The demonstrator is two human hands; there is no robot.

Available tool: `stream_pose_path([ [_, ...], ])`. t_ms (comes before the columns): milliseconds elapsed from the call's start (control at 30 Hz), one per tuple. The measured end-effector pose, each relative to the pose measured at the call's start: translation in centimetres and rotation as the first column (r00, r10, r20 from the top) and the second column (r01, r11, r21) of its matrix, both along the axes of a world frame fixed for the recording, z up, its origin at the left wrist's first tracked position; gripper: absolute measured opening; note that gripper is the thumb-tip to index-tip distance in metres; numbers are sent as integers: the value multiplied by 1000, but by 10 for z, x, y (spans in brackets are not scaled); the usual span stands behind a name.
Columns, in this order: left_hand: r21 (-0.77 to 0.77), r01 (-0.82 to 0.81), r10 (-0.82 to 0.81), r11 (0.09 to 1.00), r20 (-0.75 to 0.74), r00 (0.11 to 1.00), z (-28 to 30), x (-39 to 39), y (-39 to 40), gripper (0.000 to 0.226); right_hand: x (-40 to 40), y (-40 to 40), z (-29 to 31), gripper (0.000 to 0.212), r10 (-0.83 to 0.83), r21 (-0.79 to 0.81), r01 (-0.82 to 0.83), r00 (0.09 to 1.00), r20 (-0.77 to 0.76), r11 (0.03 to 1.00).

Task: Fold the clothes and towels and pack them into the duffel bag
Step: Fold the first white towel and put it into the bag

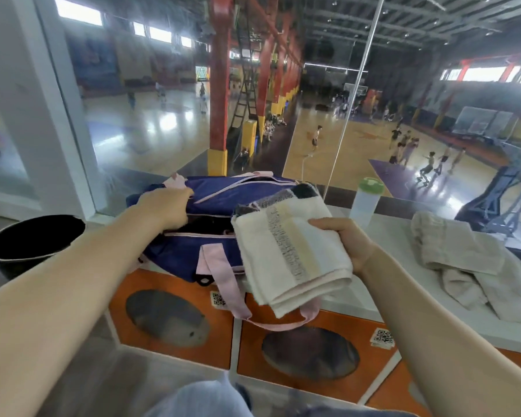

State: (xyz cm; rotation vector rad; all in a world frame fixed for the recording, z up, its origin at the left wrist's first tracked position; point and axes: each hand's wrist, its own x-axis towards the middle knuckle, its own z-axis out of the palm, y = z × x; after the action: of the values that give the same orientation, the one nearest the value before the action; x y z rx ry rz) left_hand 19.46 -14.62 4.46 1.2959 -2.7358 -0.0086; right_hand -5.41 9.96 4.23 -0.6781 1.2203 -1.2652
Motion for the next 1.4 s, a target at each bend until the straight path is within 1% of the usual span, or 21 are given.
stream_pose_path([
  [233, -60, 1, -9, 998, -135, 991, 41, -5, -17, 13, 8, -24, 4, 50, 131, 79, -130, 991, -4, 988],
  [333, -74, -50, 34, 996, -210, 977, 60, -7, -10, 19, 12, -45, 10, 64, 188, 59, -187, 982, -27, 981],
  [400, -91, -39, 14, 995, -261, 965, 63, -7, -11, 20, 15, -64, 16, 64, 193, 43, -190, 979, -60, 981],
  [467, -82, -33, 5, 996, -320, 947, 62, -8, -12, 22, 21, -84, 25, 53, 175, -1, -176, 982, -74, 984],
  [533, -80, -7, -22, 997, -358, 933, 59, -6, -13, 20, 33, -103, 33, 31, 145, -114, -147, 989, -27, 983],
  [600, -103, 23, -60, 994, -372, 926, 54, -3, -16, 13, 42, -125, 33, 24, 123, -196, -116, 992, 26, 974],
  [633, -120, 40, -82, 992, -378, 922, 53, -1, -17, 18, 44, -136, 30, 26, 142, -173, -135, 990, 26, 976],
  [700, -130, 63, -113, 990, -427, 897, 52, 2, -23, 22, 46, -159, 22, 32, 218, -33, -222, 970, -105, 974],
  [767, -105, 55, -96, 993, -441, 892, 52, 2, -28, 26, 49, -177, 18, 38, 307, 119, -283, 876, -373, 952],
  [800, -97, 55, -92, 994, -439, 894, 50, 2, -29, 28, 51, -184, 17, 34, 303, 155, -261, 793, -528, 953],
  [833, -92, 51, -87, 994, -438, 895, 48, 2, -30, 27, 58, -188, 19, 30, 281, 171, -227, 674, -683, 959],
  [867, -105, 53, -95, 993, -447, 889, 46, 2, -31, 26, 64, -191, 19, 27, 260, 179, -203, 509, -821, 963],
  [933, -140, 53, -113, 989, -462, 880, 45, 0, -30, 20, 77, -196, 18, 22, 171, 147, -175, 128, -977, 973],
  [967, -164, 48, -119, 985, -455, 882, 46, -2, -29, 15, 81, -199, 17, 18, 114, 112, -172, -2, -993, 979],
  [1000, -190, 44, -126, 981, -446, 886, 47, -4, -29, 11, 81, -203, 13, 14, 60, 68, -149, -60, -996, 987],
  [1067, -228, 42, -139, 973, -426, 894, 48, -10, -29, 11, 79, -210, 16, 1, 42, 52, -61, -152, -987, 997],
  [1167, -232, 48, -146, 972, -428, 892, 47, -12, -31, 10, 79, -220, 25, 21, 168, 161, 49, -238, -957, 986],
  [1200, -228, 51, -149, 972, -437, 887, 48, -12, -31, 10, 82, -223, 27, 22, 230, 232, 20, -231, -945, 973],
  [1300, -205, 80, -174, 976, -497, 850, 46, -13, -28, 9, 89, -238, 7, 21, 507, 514, -84, -86, -857, 854],
  [1333, -198, 98, -187, 975, -506, 842, 44, -13, -27, 9, 91, -239, 3, 25, 530, 536, -140, -74, -844, 833],
  [1400, -198, 120, -208, 973, -516, 831, 41, -12, -26, 10, 92, -246, 11, 27, 367, 374, -202, -75, -927, 905],
])
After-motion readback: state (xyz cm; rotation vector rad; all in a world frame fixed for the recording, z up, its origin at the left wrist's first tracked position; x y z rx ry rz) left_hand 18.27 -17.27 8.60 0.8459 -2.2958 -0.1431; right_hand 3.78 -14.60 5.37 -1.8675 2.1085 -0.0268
